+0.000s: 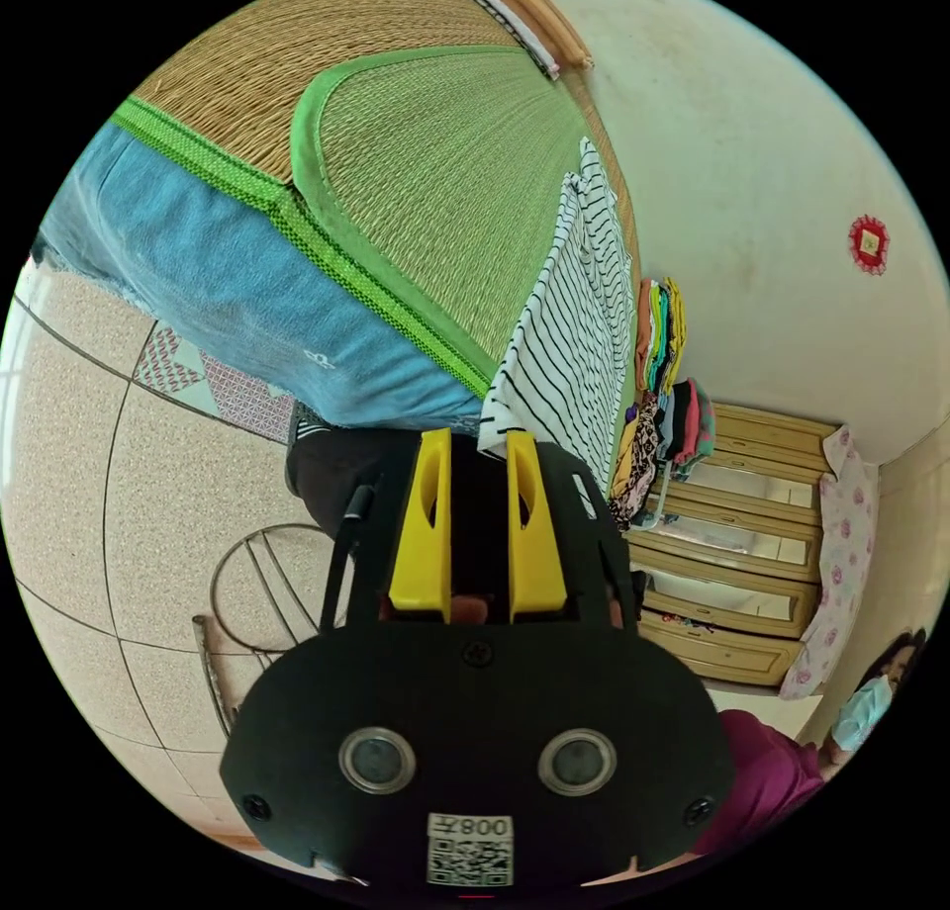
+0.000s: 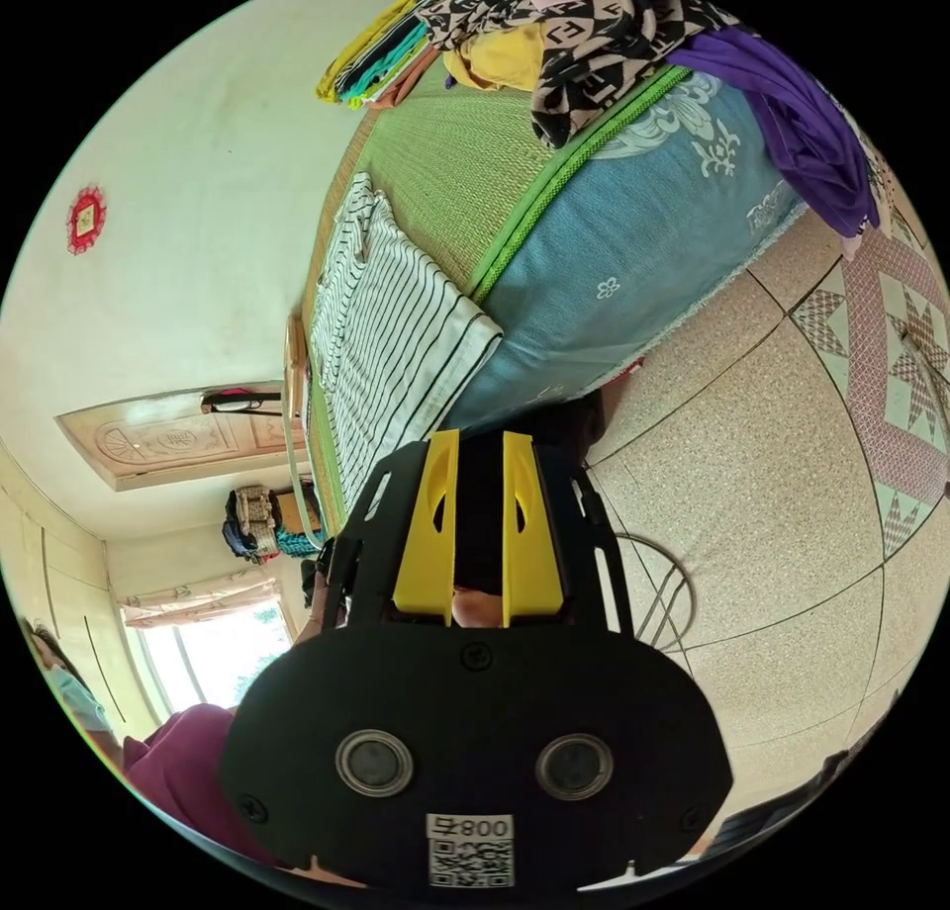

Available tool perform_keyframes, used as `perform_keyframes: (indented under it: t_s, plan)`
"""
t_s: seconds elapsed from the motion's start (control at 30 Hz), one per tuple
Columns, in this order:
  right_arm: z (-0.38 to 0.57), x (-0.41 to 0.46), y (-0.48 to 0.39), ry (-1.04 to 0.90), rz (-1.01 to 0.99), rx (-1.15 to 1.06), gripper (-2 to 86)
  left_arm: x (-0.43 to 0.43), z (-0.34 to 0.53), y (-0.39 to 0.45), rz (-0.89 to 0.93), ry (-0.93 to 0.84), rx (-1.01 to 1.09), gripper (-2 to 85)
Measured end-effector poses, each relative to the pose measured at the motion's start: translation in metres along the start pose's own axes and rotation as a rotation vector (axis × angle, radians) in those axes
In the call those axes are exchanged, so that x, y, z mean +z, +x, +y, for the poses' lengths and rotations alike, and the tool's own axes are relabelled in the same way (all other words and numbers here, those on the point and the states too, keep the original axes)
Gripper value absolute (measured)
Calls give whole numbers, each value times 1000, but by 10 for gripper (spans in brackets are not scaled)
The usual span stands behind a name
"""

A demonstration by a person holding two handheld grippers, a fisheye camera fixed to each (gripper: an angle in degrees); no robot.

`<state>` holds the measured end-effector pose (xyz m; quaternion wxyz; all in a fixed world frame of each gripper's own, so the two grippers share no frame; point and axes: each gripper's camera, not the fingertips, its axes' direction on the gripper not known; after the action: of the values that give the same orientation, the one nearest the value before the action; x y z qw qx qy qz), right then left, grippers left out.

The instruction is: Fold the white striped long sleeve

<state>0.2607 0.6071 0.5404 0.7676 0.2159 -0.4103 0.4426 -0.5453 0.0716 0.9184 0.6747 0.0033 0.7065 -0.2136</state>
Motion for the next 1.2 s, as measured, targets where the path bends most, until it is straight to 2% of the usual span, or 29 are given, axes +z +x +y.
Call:
perform_keyframes:
  t_s: [0.57,0.8,1.2]
  plan:
    - [-11,-36,-10,87,-82,68,83,-11,27,-54,163,28,-34,99]
    - [-26,-49,-13,140,-129,75,95,-7,33,-63,100,-16,-31,90]
    - [-43,-25,-40,106,-186,65,102,-2,50,-76,27,-40,-49,31]
